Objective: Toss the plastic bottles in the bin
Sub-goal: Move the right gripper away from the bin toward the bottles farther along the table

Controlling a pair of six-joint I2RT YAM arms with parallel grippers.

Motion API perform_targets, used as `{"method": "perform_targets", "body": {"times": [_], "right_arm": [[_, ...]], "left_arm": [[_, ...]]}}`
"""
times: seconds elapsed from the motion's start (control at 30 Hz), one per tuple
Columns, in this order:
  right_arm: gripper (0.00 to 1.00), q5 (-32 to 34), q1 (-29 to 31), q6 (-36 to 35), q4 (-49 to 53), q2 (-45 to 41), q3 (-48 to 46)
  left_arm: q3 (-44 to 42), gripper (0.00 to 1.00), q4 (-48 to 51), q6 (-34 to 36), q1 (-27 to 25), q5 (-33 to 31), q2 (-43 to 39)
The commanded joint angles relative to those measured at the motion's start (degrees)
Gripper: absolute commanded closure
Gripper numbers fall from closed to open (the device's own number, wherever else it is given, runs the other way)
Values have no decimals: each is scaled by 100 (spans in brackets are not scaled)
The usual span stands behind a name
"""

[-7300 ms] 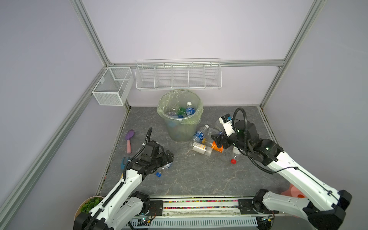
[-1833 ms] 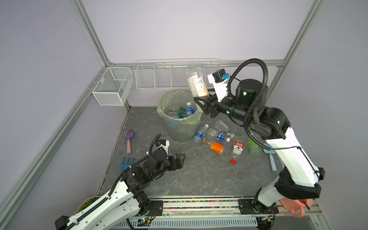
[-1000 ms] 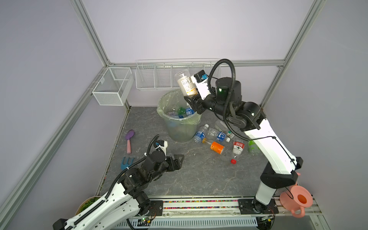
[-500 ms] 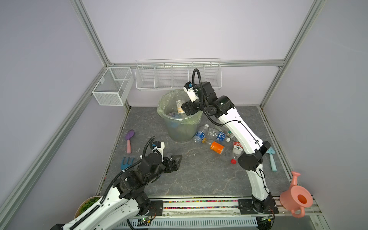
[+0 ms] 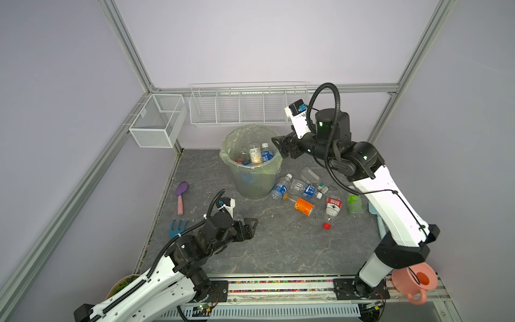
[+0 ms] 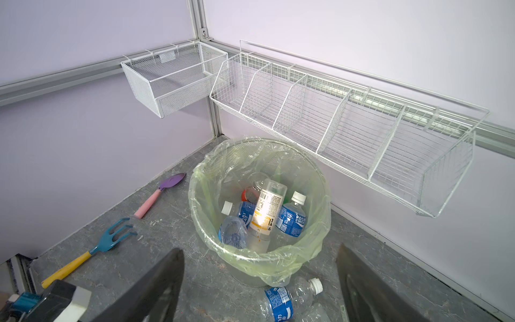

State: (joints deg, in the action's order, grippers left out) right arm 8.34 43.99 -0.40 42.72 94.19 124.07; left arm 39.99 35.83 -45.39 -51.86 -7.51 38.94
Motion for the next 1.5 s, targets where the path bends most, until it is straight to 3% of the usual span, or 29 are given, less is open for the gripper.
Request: {"method": "perform_targets", "body": {"times": [0.0, 0.47, 0.77, 1.0, 1.27, 1.4, 1.47], "right_arm": [[12, 190, -3, 59, -507, -509, -840], [12, 205, -1050, 1465, 114, -1909, -2743], [12, -263, -2869, 2213, 158, -2751, -4520], [12, -521, -4298, 2700, 185, -2664, -5432], [12, -246, -4868, 3058, 66, -2443, -6056], [12, 240, -4997, 3200, 183, -2256, -6162], [12, 97, -5106, 3194, 156, -2172, -6202]], "left_arm": [[215, 8, -74, -54, -47, -84, 17], [393, 8, -387, 9, -296, -190, 677], [554, 7, -615, 126, -378, -130, 1121], [511, 7, -690, 132, -394, -110, 1170], [442, 7, -622, 117, -395, -169, 1046], [506, 7, -604, 148, -403, -177, 1083], [543, 7, -599, 168, -396, -176, 1121]]}}
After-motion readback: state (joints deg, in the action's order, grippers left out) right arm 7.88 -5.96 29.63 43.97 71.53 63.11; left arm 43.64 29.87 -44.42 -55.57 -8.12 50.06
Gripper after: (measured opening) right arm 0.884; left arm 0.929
